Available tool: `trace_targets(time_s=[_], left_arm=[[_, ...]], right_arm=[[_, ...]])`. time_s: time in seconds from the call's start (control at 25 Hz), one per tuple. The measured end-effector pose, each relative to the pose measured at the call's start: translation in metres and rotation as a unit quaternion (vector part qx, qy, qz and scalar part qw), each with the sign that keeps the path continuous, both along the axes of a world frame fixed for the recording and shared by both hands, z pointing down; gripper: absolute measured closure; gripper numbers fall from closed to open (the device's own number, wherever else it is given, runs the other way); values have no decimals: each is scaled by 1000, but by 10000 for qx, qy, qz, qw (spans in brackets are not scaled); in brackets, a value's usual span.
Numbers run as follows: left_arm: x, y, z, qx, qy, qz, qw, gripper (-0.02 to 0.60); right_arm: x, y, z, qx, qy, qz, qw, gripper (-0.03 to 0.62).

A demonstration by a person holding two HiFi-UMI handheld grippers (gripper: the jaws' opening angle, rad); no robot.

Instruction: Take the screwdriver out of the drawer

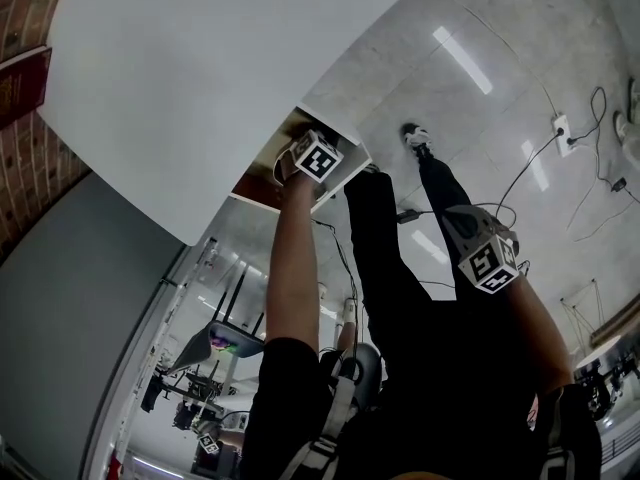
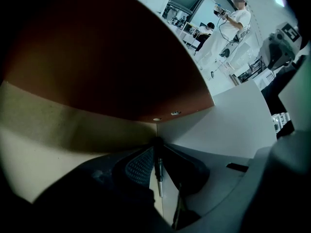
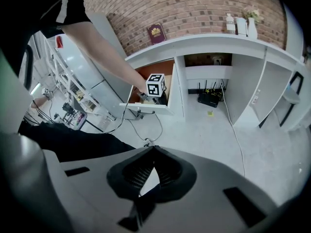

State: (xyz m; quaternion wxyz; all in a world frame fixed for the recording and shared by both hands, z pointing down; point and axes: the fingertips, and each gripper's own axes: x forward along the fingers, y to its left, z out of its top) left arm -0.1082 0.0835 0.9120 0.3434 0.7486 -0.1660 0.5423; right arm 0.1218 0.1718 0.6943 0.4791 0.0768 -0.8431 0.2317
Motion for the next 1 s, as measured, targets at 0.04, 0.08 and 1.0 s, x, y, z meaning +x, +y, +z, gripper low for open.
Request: trace_targets(time_s=[0.04, 0.08, 1.0], left_arm=[[-1, 1, -1, -11, -30, 2, 10000, 525], [-1, 3, -2, -16, -34, -24, 10000, 525], [-26, 32, -113, 468, -122, -443, 9978, 526]], right_arm=[[-2, -1, -2, 16, -17, 19, 10000, 537], [-3, -1, -5, 27, -34, 28, 10000, 537], [-33, -3, -68, 438, -292, -495, 9974, 537]])
